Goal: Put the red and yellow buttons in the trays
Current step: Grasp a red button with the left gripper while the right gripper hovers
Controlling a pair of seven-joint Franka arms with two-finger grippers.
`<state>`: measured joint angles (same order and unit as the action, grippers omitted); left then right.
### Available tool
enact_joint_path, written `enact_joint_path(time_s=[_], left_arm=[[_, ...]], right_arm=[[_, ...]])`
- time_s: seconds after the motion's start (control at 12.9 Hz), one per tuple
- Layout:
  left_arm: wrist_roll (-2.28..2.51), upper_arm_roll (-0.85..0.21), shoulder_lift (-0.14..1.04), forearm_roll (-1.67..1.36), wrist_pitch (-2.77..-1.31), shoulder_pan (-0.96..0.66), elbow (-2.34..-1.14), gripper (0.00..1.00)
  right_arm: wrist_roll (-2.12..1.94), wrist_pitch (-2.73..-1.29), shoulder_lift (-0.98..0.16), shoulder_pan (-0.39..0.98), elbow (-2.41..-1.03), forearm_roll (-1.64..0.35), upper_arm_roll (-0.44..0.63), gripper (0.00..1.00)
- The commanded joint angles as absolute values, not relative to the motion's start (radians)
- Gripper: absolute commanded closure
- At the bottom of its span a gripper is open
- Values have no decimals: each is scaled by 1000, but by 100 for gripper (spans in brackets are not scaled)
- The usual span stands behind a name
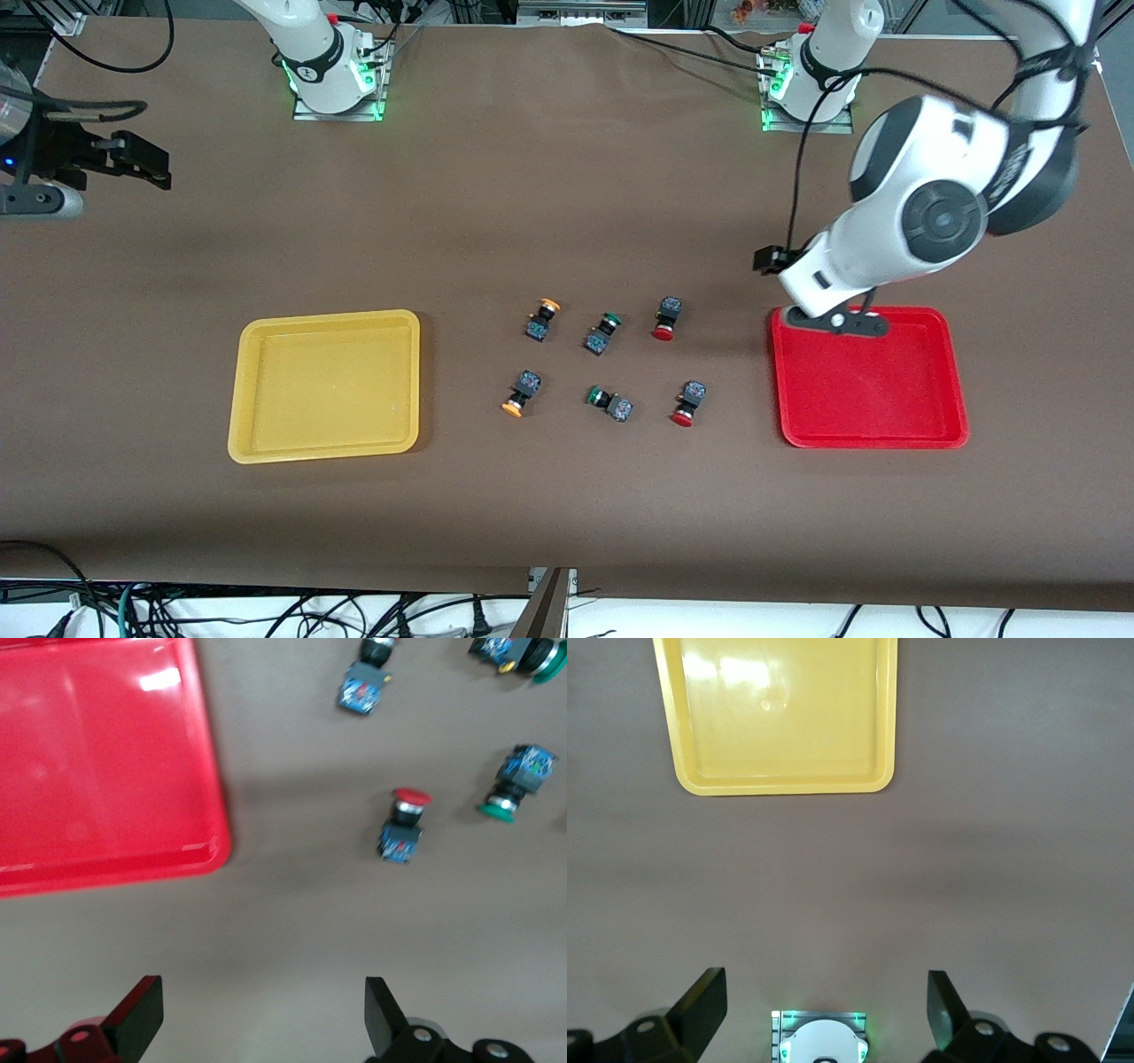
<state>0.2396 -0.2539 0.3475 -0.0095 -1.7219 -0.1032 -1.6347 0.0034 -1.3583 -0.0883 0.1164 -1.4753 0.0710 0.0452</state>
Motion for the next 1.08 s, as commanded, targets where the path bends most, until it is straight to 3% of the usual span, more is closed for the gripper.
enact_joint_path(time_s=[0.0, 0.23, 0.54, 1.01], left_arm=[[339, -250, 419, -29, -1805, -168, -1609, 0], [394, -250, 498, -21, -1931, -225, -1609, 0], [397, -247, 590, 18, -2020, -287, -1641, 0], [429, -248, 687, 129, -2221, -314, -1701, 0]], right_arm=[[15, -1400, -156, 107, -1448, 43, 40, 0], [9, -1454, -253, 106, -1448, 46, 40, 0], [105, -1678, -392, 136, -1450, -18, 29, 0], [406, -1897, -552, 301, -1453, -69, 26, 0]])
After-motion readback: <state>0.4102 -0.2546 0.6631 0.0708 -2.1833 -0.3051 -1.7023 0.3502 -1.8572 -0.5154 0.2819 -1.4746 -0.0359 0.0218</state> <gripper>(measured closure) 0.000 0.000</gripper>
